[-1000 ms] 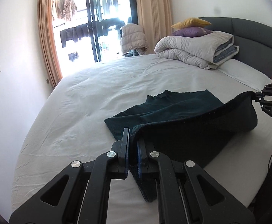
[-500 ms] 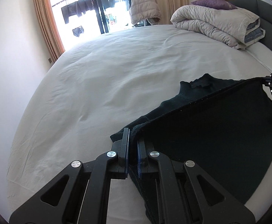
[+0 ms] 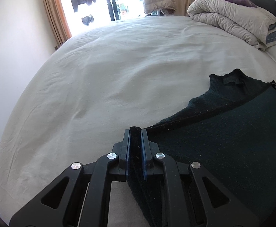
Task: Fold small clothes
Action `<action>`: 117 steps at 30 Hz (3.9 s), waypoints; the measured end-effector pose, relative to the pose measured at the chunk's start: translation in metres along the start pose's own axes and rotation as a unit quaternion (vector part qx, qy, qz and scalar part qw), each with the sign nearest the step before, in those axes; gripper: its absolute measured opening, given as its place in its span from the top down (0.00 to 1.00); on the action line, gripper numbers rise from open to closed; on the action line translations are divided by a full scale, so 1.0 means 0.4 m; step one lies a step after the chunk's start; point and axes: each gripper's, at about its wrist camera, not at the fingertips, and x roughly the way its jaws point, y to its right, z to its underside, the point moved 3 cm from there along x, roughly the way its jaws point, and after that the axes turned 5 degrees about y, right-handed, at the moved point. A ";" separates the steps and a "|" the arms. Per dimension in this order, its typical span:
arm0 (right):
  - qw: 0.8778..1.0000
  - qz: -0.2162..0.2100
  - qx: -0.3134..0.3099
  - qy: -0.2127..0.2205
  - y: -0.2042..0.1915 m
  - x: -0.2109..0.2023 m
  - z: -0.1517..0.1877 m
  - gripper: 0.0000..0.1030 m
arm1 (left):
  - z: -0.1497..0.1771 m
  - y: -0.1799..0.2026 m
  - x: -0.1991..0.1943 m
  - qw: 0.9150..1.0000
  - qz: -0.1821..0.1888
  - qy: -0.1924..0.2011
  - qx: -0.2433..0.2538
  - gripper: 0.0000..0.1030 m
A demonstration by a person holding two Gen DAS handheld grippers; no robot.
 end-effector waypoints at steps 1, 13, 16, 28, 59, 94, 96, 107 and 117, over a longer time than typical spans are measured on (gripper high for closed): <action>0.999 0.003 0.036 -0.002 0.041 -0.004 0.007 0.11 | -0.001 -0.007 -0.016 1.000 -0.008 0.006 -0.002 0.89; 0.963 -0.168 0.209 0.038 0.017 -0.189 0.094 0.53 | 0.029 0.128 -0.197 0.997 -0.016 0.066 0.043 0.89; 0.960 -0.203 0.189 0.029 -0.080 -0.178 0.099 0.53 | 0.087 0.164 -0.140 0.998 -0.019 0.028 0.050 0.89; 0.952 -0.102 0.287 0.039 0.018 -0.222 0.192 0.50 | 0.155 0.007 -0.174 0.995 -0.045 0.033 -0.078 0.88; 0.828 -0.385 0.396 0.097 -0.254 -0.452 0.262 0.41 | 0.382 -0.039 -0.366 0.952 0.083 -0.021 -0.294 0.68; 0.800 -0.458 0.381 0.071 -0.332 -0.414 0.246 0.36 | 0.341 0.035 -0.359 0.969 0.043 -0.070 -0.234 0.26; 0.804 -0.458 0.374 0.058 -0.344 -0.401 0.254 0.36 | 0.330 0.029 -0.389 0.971 0.020 -0.047 -0.232 0.26; 0.802 -0.437 0.406 0.036 -0.262 -0.351 0.322 0.55 | 0.232 0.323 -0.375 0.978 0.184 -0.004 -0.101 0.57; 0.783 -0.366 0.501 0.041 -0.031 -0.250 0.472 0.91 | 0.310 0.205 -0.289 0.964 0.201 -0.043 -0.168 0.81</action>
